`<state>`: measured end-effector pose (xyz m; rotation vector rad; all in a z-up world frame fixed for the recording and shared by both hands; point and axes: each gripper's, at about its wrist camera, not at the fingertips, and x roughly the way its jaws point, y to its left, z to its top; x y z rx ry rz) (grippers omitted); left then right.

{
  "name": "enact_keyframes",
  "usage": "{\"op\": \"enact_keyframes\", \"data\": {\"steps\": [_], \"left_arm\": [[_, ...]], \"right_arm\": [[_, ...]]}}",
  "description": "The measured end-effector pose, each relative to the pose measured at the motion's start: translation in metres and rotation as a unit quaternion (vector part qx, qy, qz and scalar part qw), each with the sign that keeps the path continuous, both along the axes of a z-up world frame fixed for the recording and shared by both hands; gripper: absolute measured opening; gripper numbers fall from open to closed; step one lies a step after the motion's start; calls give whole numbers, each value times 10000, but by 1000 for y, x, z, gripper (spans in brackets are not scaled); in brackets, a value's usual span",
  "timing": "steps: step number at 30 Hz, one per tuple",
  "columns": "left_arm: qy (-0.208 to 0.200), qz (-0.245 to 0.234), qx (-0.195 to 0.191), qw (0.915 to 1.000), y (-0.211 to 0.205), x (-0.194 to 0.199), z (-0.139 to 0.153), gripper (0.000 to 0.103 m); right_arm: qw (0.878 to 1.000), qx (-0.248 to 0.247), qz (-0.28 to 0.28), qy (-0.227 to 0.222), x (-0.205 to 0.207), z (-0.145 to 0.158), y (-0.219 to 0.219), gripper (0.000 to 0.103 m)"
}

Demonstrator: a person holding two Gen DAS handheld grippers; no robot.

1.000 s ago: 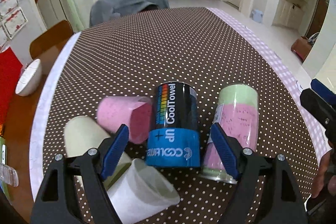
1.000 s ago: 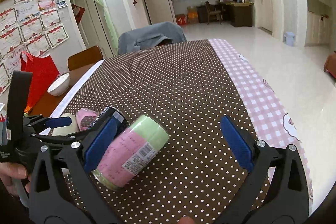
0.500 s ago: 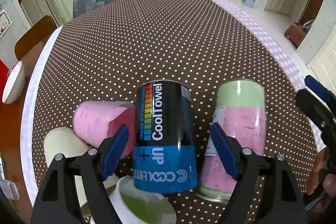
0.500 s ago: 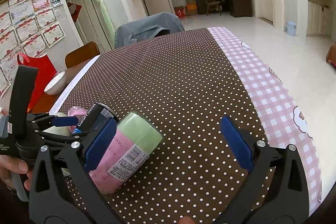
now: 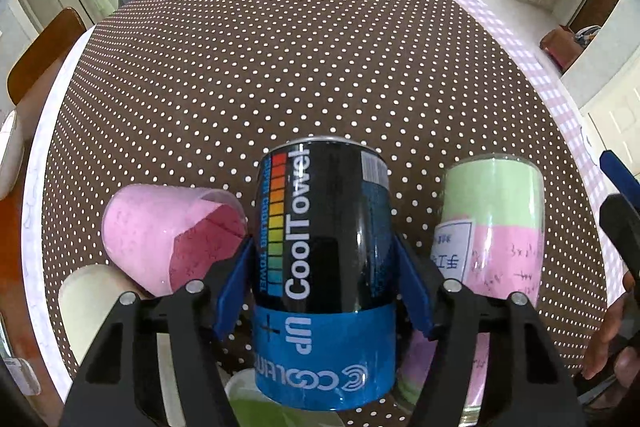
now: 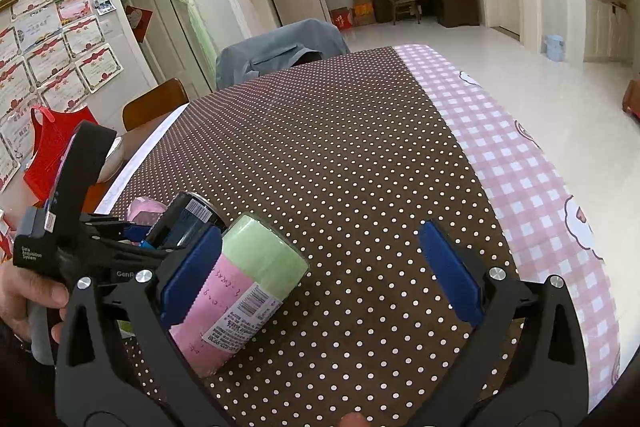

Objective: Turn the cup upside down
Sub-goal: 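Lift the CoolTowel can with the left tool and carry it back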

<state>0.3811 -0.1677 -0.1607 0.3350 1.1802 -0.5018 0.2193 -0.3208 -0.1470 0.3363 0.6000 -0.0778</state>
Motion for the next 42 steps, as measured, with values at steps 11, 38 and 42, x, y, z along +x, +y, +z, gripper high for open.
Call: {"op": "enact_keyframes", "data": {"steps": [11, 38, 42], "left_arm": [[227, 43, 213, 9995, -12, 14, -4, 66], [-690, 240, -965, 9926, 48, -38, 66, 65], [-949, 197, -1120, 9890, 62, -65, 85, 65]], "right_arm": [[10000, 2, 15, -53, -7, 4, 2, 97], [9985, -158, -161, -506, -66, 43, 24, 97], [9979, -187, -109, -615, -79, 49, 32, 97]]}}
